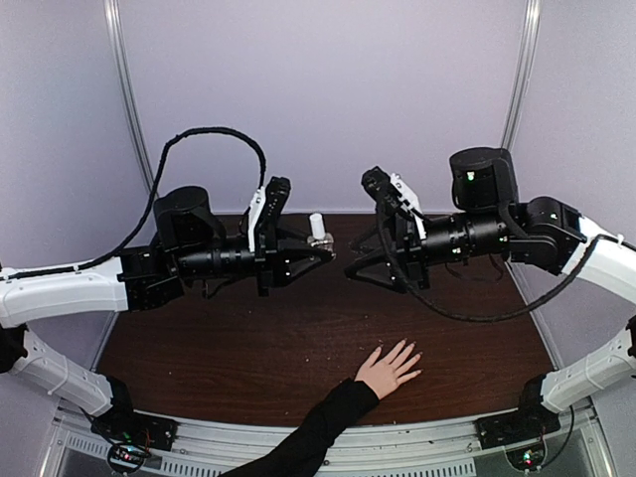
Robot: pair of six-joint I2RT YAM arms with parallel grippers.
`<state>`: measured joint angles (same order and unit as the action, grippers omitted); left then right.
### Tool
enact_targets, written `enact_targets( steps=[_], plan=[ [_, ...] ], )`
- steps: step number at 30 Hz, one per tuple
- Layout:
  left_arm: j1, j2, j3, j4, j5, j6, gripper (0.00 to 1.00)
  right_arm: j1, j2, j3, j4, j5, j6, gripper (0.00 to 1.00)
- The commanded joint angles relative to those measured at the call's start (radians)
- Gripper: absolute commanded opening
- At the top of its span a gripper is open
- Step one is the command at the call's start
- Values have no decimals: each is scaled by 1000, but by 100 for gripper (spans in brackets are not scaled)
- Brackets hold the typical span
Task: Paint the nails
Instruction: Screw the nail polish bottle cap onto the nail polish bottle.
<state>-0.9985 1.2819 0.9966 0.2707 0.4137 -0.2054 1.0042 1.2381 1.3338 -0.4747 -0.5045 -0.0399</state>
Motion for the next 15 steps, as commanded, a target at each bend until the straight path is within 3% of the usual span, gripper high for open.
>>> enact_targets(
  steps=[1,8,15],
  plan=[
    [8,-16,10,19,204,33,0,-2,-40,12,-59,-129,-81,56],
    [9,55,66,11,467,33,0,-2,-24,45,-67,-325,-103,55],
    [5,98,97,25,609,10,0,-1,-6,53,-7,-419,-52,55]
  ],
)
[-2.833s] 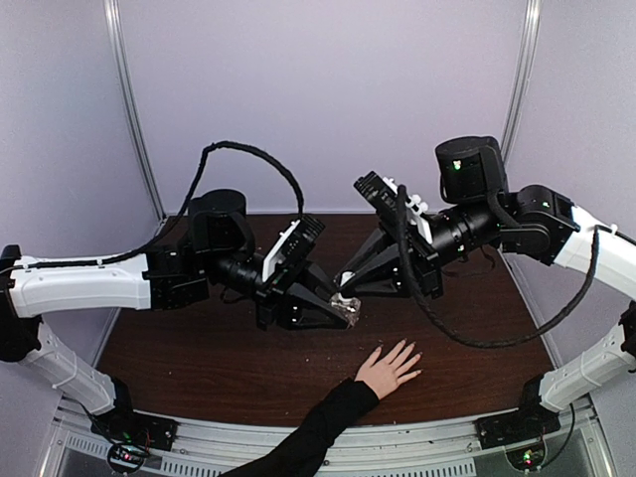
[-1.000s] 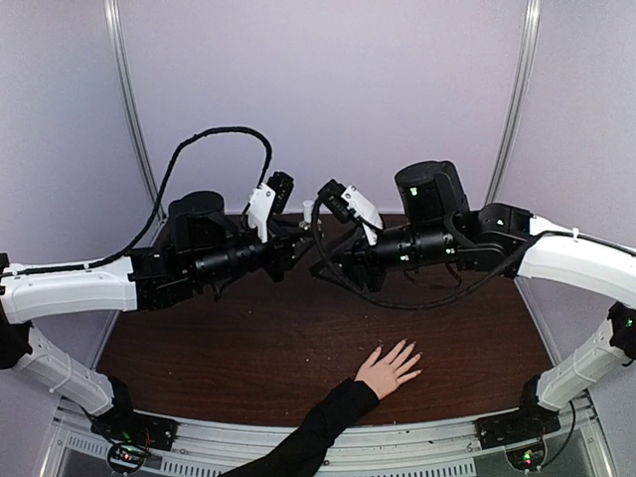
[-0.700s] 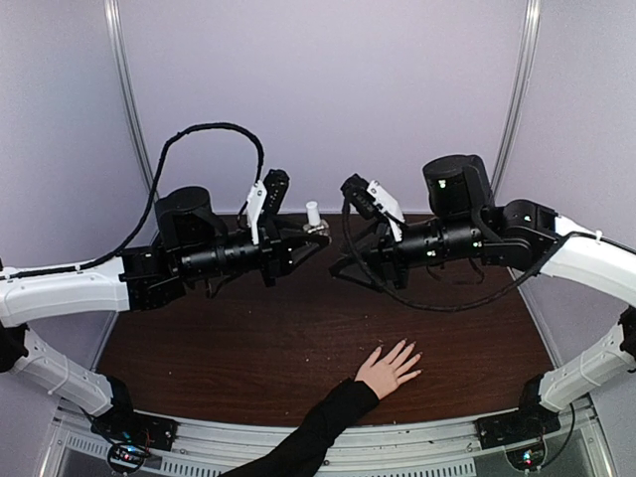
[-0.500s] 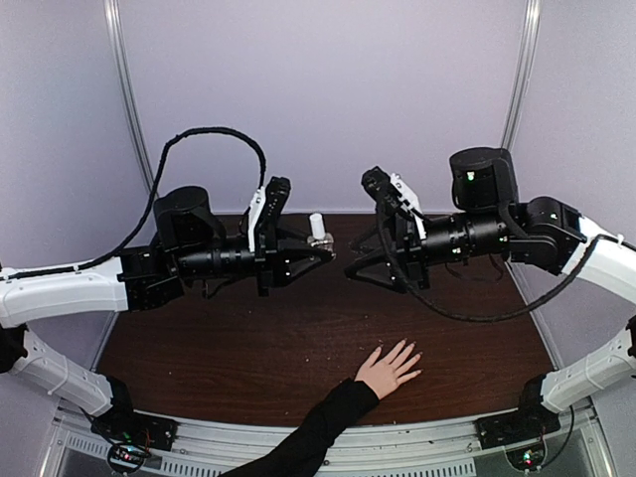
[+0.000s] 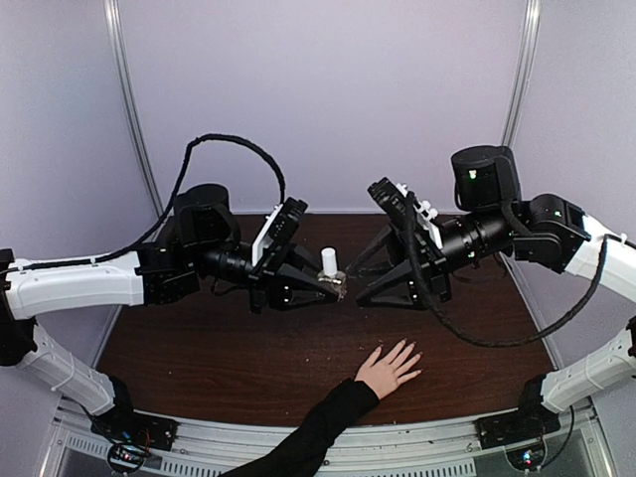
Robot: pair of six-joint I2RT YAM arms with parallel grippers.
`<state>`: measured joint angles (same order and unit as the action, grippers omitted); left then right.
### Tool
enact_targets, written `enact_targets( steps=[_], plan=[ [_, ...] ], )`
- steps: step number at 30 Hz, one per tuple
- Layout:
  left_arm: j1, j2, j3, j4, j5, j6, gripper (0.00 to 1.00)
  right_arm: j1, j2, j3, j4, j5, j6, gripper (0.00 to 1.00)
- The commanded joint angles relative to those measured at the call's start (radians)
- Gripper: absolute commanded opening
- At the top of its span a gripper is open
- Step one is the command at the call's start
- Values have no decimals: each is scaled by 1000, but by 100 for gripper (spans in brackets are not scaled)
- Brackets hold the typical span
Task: Paint the nails
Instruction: Screw the nail polish bottle cap onto the nail polish bottle.
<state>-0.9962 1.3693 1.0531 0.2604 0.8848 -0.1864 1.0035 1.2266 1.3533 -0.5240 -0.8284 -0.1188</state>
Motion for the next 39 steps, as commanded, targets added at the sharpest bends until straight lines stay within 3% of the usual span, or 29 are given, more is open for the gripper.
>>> enact_targets(
  steps=[1,17,39],
  plan=[
    [2,14,45,39,154,-12,0,0,6,35,44,-96,29,54],
    [-28,81,123,-50,244,27,0,0,65,62,133,-161,88,50],
    [-33,81,133,-54,245,33,0,0,109,56,203,-245,181,25]
  ],
)
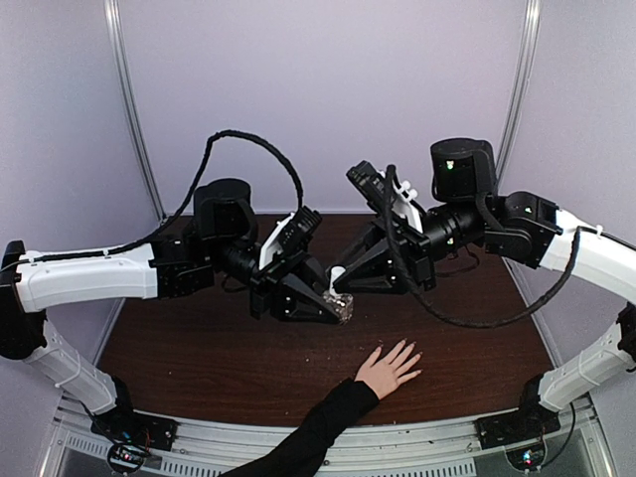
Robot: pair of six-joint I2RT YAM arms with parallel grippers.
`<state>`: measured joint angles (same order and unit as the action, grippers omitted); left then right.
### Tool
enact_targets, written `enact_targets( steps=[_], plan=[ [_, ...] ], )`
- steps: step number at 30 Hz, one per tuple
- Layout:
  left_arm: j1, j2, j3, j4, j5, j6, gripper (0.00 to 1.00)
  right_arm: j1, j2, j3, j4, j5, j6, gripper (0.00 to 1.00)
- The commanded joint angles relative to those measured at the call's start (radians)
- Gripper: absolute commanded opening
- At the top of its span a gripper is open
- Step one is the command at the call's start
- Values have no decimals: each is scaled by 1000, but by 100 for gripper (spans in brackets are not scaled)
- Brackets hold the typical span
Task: Paint the nails
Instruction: Screw the nail polish bottle cap onto the nail polish bottle.
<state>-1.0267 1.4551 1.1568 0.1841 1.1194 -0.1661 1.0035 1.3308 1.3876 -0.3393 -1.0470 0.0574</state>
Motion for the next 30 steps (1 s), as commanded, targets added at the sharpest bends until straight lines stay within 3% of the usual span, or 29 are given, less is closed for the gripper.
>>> enact_targets(
  steps=[1,11,30],
  plan=[
    [-2,-6,28,23,8,13,0,0,6,22,15,-27,1,24],
    [-1,-45,3,32,-95,24,0,1,13,29,-46,-14,-43,10],
    [19,-137,-55,85,-452,25,0,27,8,9,-136,180,-144,9]
  ],
)
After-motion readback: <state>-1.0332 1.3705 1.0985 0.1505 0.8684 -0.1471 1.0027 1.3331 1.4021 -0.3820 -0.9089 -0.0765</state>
